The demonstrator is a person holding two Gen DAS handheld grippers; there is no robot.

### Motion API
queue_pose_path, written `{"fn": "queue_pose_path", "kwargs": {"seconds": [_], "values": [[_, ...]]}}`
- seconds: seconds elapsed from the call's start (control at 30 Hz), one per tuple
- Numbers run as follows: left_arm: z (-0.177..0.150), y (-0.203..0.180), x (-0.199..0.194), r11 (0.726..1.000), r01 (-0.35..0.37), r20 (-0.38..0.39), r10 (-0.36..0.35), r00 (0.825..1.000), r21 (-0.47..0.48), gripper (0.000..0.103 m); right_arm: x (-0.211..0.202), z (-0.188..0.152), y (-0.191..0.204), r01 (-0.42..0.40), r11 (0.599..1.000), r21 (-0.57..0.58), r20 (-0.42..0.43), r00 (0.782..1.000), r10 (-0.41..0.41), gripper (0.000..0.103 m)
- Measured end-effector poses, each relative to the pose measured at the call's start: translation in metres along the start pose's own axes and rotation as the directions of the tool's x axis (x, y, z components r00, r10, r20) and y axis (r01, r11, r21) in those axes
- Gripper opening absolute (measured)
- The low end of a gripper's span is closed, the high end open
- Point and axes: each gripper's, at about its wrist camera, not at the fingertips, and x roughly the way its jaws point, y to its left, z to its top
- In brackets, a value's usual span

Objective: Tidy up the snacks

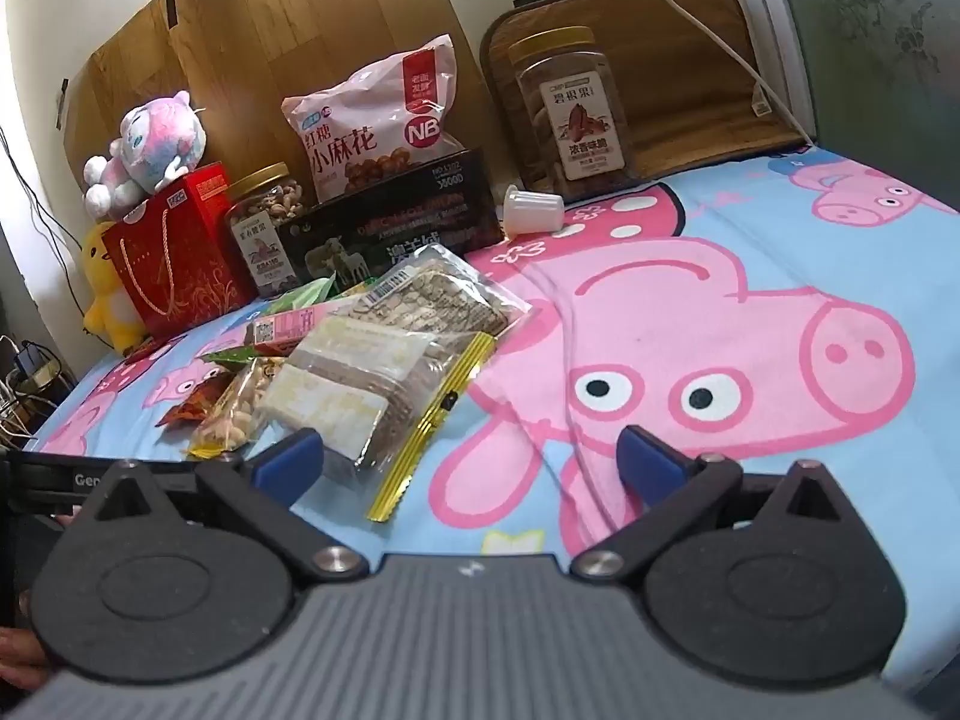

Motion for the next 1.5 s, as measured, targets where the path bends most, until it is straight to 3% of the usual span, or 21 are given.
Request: {"fn": "queue_pose_path", "kwargs": {"seconds": [0.87,1.23,1.3,1.4,1.5], "values": [[0.002,0.0,0.004,0.999,-0.028,-0.057,0.027,0.998,-0.026,0.103,-0.003,-0.002,-0.001,-0.032,0.999,-0.022,0.009,0.999,0.032,0.103],[0.004,0.002,0.003,0.999,-0.048,-0.053,0.047,0.997,-0.006,0.103,-0.005,-0.003,0.005,-0.073,0.993,-0.087,0.013,0.997,0.075,0.101],[0.005,0.002,-0.003,0.998,-0.061,-0.03,0.061,0.998,0.005,0.101,-0.006,-0.004,0.007,-0.075,0.99,-0.115,0.02,0.997,0.078,0.096],[0.007,0.004,-0.023,0.998,-0.056,0.079,0.053,0.995,0.036,0.098,-0.008,-0.004,0.012,-0.073,0.984,-0.163,0.032,0.996,0.079,0.088],[0.009,0.004,-0.041,0.995,-0.006,0.198,-0.013,0.98,0.097,0.099,-0.008,-0.002,0.017,-0.076,0.978,-0.195,0.04,0.996,0.086,0.081]]}}
